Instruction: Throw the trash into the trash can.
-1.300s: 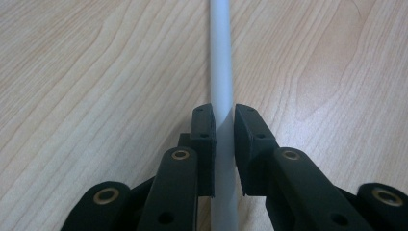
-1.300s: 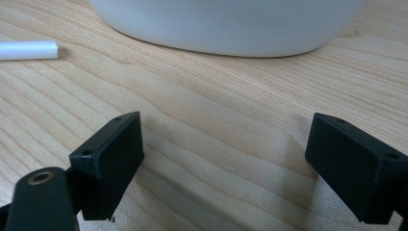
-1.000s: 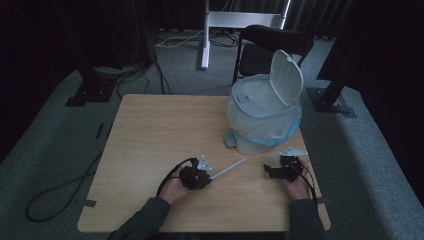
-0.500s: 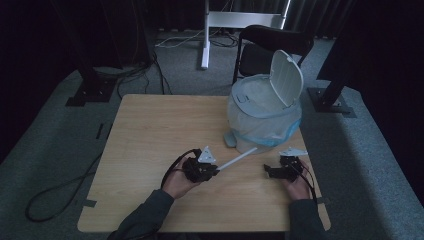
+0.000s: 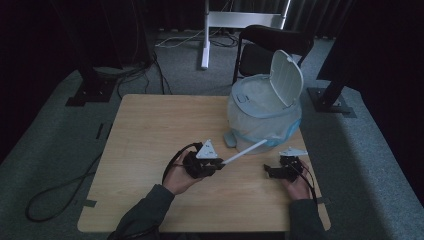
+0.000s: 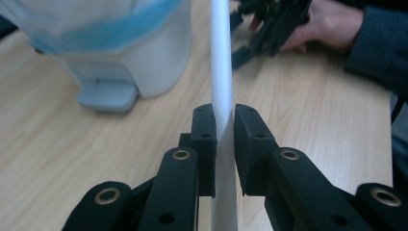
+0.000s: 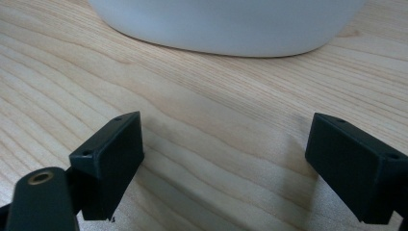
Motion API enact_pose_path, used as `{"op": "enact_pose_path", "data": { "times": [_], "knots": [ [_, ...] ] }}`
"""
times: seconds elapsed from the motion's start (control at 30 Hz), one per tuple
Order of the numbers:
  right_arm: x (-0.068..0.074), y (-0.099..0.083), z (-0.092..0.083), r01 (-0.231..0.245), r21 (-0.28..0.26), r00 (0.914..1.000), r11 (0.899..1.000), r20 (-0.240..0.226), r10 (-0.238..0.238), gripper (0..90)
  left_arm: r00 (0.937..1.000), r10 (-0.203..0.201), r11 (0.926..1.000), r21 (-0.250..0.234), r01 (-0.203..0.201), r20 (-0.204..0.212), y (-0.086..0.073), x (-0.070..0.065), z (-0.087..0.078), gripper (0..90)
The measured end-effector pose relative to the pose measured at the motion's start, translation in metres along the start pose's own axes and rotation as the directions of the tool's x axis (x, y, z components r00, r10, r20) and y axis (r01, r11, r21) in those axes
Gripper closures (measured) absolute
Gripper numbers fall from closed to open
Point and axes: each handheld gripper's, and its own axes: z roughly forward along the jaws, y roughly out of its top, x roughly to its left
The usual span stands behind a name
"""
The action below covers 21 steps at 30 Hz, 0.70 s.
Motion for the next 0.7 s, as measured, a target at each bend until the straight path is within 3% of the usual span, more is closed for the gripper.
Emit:
{"op": "enact_pose_path", "data": {
  "times": [0.23, 0.37, 0.43, 0.53, 0.57, 0.7],
  "knots": [
    [0.0, 0.0, 0.0, 0.0, 0.0, 1.0, 1.0, 0.0, 0.0, 12.1, 0.9994, 0.012, 0.9962, -0.086, -0.015, -0.032, 0.021, 0.004, -0.018, 79.2],
    [0.0, 0.0, 0.0, -0.001, 0.0, 1.0, 1.0, -0.001, 0.001, 12.1, 0.9989, 0.023, 0.9944, -0.102, -0.027, -0.041, 0.027, 0.005, -0.023, 79.3],
    [0.0, 0.0, 0.0, 0.001, 0.0, 1.0, 1.0, -0.001, -0.001, 12.1, 0.9973, 0.032, 0.9907, -0.13, -0.041, -0.066, 0.036, 0.008, -0.03, 79.2],
    [0.0, 0.0, 0.0, 0.0, 0.0, 1.0, 1.0, 0.0, 0.0, 12.1, 0.9965, 0.02, 0.9883, -0.149, -0.032, -0.081, 0.04, 0.014, -0.033, 79.2],
    [0.0, 0.0, 0.0, 0.0, 0.0, 1.0, 1.0, 0.0, 0.0, 12.1, 0.9956, -0.001, 0.9845, -0.175, -0.016, -0.094, 0.044, 0.02, -0.033, 79.2],
    [0.0, 0.0, 0.0, -0.001, 0.0, 1.0, 1.0, 0.0, 0.001, 12.1, 0.9924, -0.048, 0.9794, -0.2, 0.025, -0.113, 0.049, 0.034, -0.03, 79.2]
  ]
}}
